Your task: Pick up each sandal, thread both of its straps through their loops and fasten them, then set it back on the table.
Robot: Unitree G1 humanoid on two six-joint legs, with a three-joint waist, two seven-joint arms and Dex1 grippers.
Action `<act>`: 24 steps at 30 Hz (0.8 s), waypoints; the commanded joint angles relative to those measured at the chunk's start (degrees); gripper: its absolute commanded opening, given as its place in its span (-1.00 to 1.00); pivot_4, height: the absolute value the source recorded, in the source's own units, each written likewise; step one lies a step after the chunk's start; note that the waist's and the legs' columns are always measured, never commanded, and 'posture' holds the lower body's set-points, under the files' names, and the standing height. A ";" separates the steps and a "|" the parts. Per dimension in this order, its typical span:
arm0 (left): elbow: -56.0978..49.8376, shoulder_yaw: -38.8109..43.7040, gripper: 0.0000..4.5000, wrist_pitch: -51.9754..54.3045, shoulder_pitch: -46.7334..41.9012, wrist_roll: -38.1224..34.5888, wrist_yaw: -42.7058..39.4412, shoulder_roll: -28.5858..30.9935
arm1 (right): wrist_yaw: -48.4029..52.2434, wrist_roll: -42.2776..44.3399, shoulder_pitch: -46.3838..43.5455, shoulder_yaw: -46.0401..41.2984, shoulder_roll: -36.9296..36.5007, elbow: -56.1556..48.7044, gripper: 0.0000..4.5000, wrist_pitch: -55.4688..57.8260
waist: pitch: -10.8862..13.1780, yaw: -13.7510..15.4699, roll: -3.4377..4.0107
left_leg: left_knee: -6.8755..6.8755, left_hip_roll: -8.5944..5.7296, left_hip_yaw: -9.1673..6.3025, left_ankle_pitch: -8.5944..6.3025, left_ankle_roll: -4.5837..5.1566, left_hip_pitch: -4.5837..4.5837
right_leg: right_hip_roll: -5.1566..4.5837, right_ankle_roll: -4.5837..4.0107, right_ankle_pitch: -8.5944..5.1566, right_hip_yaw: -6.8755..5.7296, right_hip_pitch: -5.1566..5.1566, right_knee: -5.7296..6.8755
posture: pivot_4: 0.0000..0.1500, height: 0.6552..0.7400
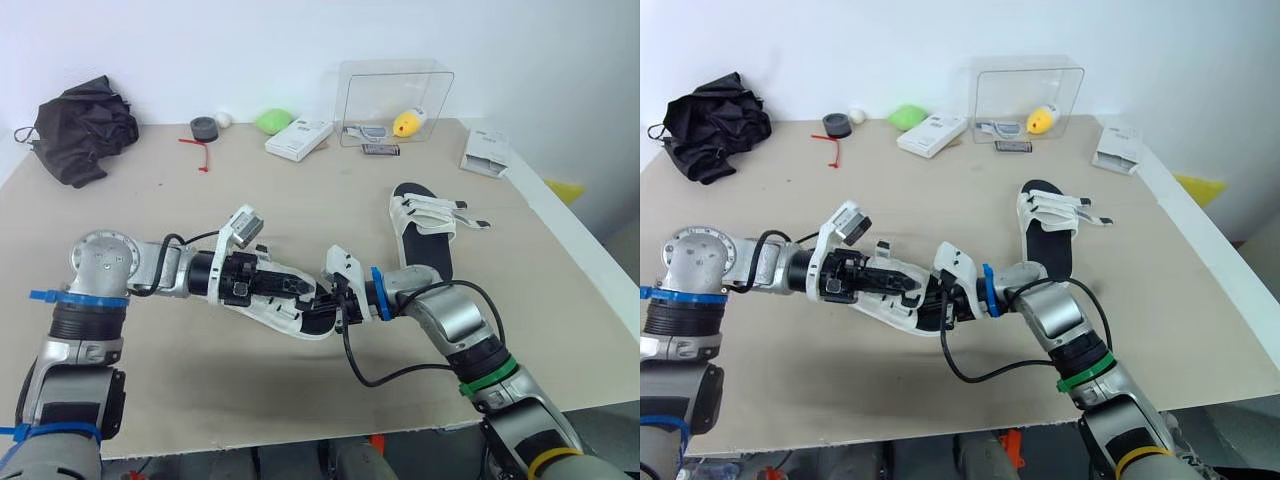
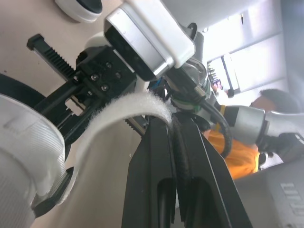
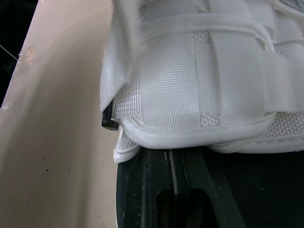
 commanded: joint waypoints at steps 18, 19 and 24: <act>20.89 -14.24 -0.99 -12.74 -10.59 27.53 -29.59 -3.10 | -2.18 -1.80 3.19 2.58 -0.46 0.66 -1.00 3.06 | 0.03 0.01 0.05 | -0.12 -0.02 -0.12 0.00 0.03 -0.04 | 0.02 -0.08 -0.09 -0.10 -0.02 0.00 | 1.00 1.00; 21.85 -14.21 -0.99 -13.06 -10.44 28.35 -29.78 -3.29 | -2.25 -1.75 3.22 2.56 -0.48 0.59 -1.00 3.13 | 0.03 0.02 0.05 | -0.10 -0.02 -0.13 0.00 0.03 -0.04 | 0.02 -0.07 -0.09 -0.10 -0.01 0.00 | 1.00 1.00; 26.30 -14.02 -0.70 -16.39 -9.65 34.04 -27.06 -4.76 | -2.40 -1.60 3.43 2.51 -0.59 0.47 -1.00 3.22 | 0.01 0.05 0.07 | -0.01 -0.04 -0.16 0.00 0.03 -0.04 | 0.00 -0.04 -0.07 -0.11 0.04 0.00 | 1.00 1.00</act>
